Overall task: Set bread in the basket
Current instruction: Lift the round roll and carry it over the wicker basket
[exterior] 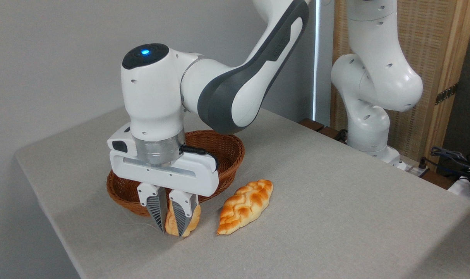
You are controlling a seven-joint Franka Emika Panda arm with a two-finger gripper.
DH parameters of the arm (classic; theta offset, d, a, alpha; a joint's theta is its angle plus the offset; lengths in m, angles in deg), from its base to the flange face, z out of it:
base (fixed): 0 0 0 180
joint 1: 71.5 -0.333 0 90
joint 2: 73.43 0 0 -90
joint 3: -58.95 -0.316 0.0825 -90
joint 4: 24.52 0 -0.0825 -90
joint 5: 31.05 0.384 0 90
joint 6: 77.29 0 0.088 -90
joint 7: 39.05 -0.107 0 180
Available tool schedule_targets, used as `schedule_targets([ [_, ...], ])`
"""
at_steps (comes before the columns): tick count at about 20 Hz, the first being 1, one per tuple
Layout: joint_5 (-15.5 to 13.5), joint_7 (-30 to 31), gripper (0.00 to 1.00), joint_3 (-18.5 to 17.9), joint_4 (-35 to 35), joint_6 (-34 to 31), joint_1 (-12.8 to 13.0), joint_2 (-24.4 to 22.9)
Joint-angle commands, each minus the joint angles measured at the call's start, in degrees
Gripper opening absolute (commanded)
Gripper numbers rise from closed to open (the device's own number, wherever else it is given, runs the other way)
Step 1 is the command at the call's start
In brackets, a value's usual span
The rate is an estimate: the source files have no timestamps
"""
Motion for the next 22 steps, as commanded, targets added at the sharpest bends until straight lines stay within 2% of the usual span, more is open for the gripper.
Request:
schedule_targets([
  [1,-0.5,0.3,0.28,-0.4,-0.4,0.4,0.2,-0.6],
  [3,-0.3,0.2,0.28,-0.6,-0.3,0.4,0.0,-0.8],
  [6,-0.1,0.2,0.29,-2.7,0.1,0.5,0.0,-1.4],
  [13,-0.9,0.3,0.30,-3.2,1.7,0.7,0.1,-3.5],
  [18,-4.9,0.5,0.30,-2.5,3.2,0.5,0.4,-6.0],
  [19,-5.6,0.5,0.34,-2.4,3.3,0.5,0.7,-6.2],
  [22,-6.3,0.5,0.36,0.9,3.9,0.5,0.8,-6.6],
])
